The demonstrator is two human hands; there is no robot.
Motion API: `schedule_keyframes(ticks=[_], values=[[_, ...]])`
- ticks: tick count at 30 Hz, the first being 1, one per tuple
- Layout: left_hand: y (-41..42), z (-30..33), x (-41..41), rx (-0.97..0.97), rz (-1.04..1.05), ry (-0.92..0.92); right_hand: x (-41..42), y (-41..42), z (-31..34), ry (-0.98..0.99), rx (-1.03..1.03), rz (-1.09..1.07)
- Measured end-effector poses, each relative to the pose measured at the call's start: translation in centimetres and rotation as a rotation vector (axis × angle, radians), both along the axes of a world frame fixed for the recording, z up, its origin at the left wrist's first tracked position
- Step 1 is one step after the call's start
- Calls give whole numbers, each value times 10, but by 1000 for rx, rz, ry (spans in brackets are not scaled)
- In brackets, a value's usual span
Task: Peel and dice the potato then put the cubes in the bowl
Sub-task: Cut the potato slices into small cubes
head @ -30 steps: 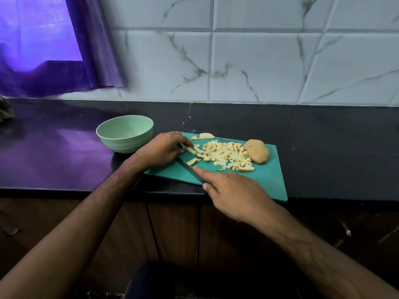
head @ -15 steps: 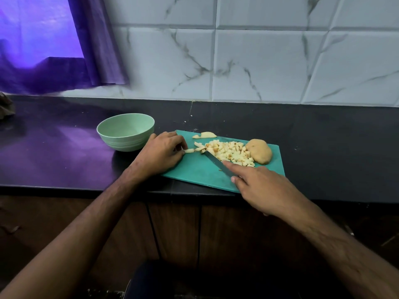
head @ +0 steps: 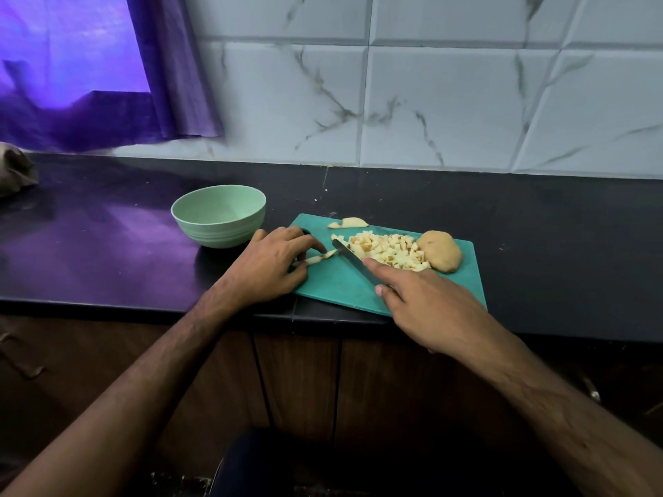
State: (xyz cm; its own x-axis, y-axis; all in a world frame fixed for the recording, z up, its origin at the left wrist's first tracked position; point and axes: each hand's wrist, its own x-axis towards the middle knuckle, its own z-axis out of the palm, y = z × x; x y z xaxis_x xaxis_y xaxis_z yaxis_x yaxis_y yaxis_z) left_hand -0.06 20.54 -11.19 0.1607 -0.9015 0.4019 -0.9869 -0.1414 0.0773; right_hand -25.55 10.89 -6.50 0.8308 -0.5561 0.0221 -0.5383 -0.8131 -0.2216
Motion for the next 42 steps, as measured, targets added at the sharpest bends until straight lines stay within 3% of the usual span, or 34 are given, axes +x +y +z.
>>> schedule_keyframes(ticks=[13,21,27,32,42], values=[[1,-2,0,-22,-16,53,15,-1,4,117,-73,0],[1,-3,1,-24,-5,51,9,5,7,27,-141,9],[1,-4,-1,-24,-3,50,12,8,-1,74,-105,29],[2,-4,-1,-30,-7,44,11,14,-7,71,-189,34],[4,-4,0,-98,-43,184,8,13,6,30,-87,54]])
